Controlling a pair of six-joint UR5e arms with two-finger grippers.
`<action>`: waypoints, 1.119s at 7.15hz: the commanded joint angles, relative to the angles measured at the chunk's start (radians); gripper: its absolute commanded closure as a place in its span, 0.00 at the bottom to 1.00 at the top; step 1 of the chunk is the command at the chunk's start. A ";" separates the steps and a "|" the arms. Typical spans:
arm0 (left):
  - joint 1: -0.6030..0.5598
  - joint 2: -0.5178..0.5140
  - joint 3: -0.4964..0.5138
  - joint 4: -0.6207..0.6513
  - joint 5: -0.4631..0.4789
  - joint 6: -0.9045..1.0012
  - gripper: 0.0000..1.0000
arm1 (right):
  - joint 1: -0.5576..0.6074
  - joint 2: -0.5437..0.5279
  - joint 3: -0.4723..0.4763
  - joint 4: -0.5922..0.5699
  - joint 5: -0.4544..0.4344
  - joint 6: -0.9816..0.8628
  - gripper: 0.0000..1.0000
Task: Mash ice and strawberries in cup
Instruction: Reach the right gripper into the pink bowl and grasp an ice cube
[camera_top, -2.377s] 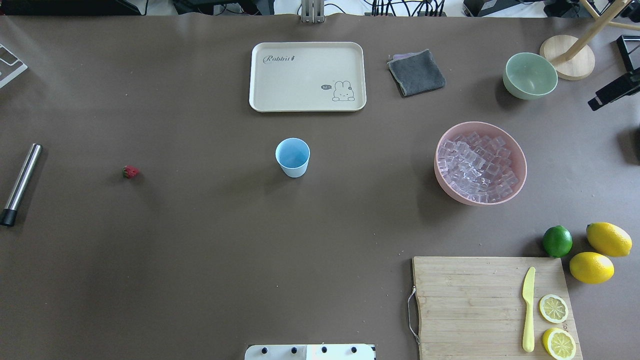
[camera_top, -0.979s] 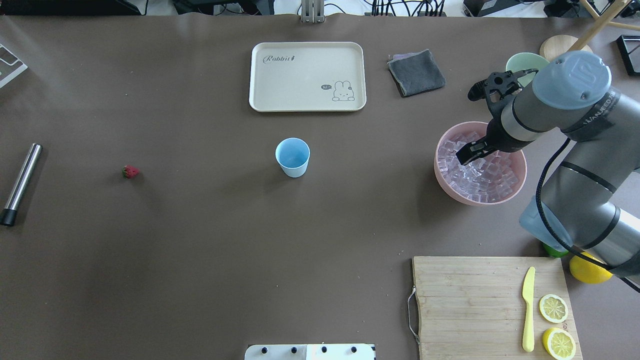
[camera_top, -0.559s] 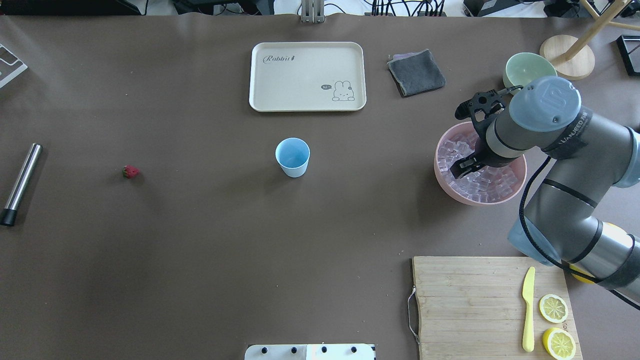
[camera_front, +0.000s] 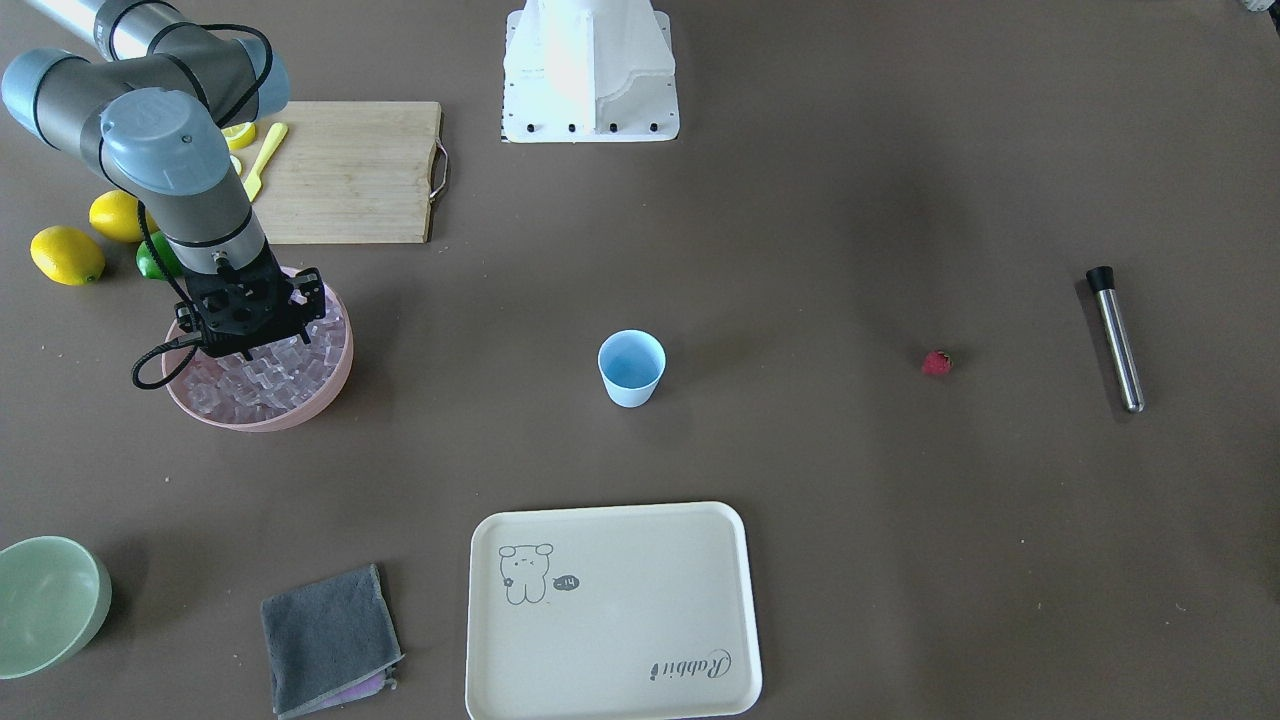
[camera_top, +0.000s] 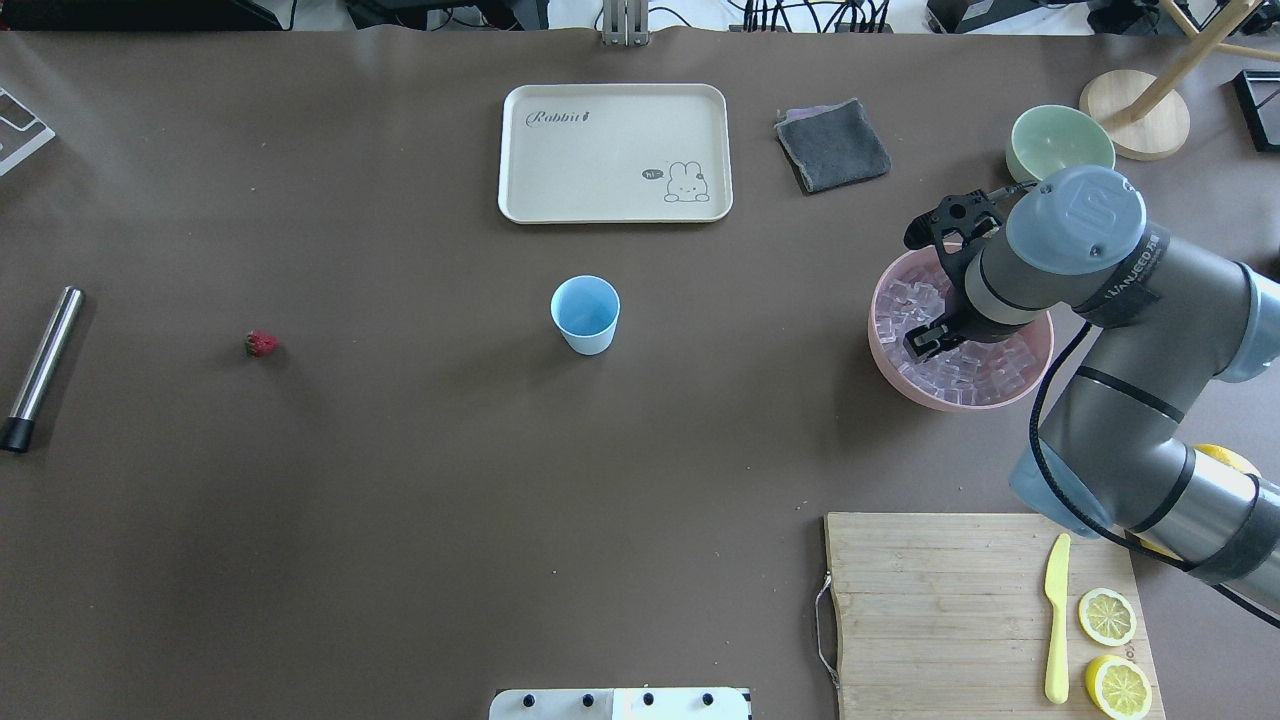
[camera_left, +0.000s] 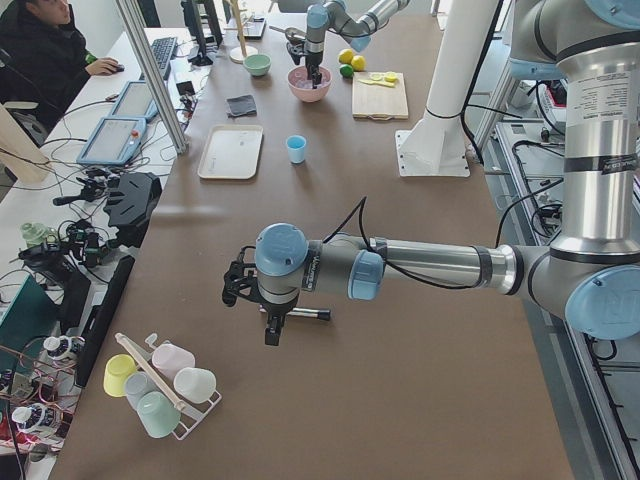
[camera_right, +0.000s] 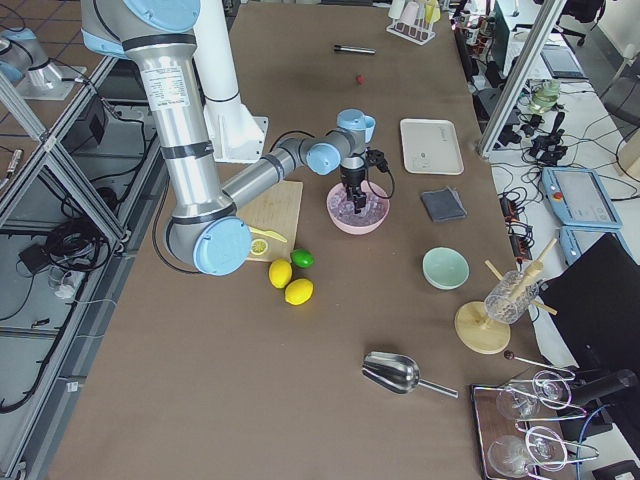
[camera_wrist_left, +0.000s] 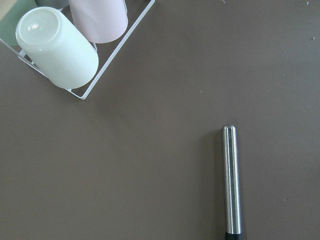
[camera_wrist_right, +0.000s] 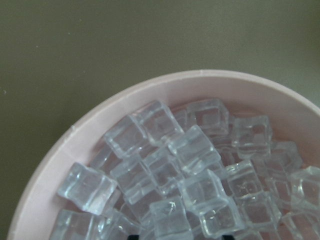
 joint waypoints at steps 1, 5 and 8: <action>-0.004 0.001 0.000 0.000 -0.001 0.002 0.02 | -0.003 0.007 -0.001 0.000 0.001 -0.002 0.67; -0.004 0.000 0.000 -0.002 -0.001 0.005 0.03 | 0.013 0.014 0.013 0.000 0.010 -0.008 0.94; -0.004 0.000 -0.001 -0.003 -0.001 0.005 0.02 | 0.050 0.065 0.023 -0.005 0.026 0.002 0.97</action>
